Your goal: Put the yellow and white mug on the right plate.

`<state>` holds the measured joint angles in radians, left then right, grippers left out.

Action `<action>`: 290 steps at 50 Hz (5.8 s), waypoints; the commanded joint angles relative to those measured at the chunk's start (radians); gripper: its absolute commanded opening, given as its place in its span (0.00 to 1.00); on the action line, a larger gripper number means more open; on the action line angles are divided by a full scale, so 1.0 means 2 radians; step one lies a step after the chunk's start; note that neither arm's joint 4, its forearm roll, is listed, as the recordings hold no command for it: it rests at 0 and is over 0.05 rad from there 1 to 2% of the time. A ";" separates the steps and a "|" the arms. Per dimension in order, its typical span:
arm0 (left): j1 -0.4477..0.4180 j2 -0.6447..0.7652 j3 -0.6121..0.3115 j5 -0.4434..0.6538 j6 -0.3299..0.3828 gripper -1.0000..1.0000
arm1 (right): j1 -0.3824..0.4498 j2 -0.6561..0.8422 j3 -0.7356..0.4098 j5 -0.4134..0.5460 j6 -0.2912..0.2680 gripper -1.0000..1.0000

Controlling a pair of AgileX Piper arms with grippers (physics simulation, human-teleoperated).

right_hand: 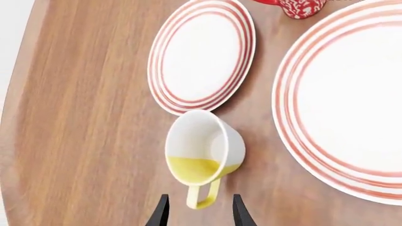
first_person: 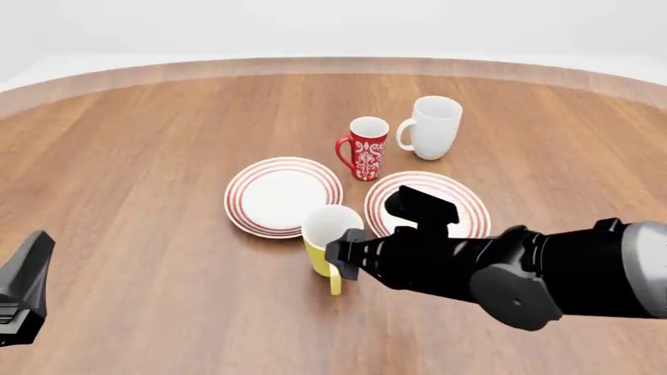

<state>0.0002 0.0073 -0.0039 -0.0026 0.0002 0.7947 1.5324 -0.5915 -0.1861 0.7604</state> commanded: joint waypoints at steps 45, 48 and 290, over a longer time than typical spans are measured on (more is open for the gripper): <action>0.000 0.000 0.000 0.000 0.000 1.00 | 0.004 0.058 0.004 -0.058 0.012 1.00; 0.000 0.000 0.000 0.000 0.000 1.00 | 0.007 0.061 0.007 -0.063 0.015 1.00; 0.000 0.002 0.000 -0.002 0.000 1.00 | -0.228 0.040 0.004 -0.013 -0.153 1.00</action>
<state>-0.0001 0.0114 -0.0037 -0.0066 0.0003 0.3480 1.6073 -0.5815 -0.2148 0.4552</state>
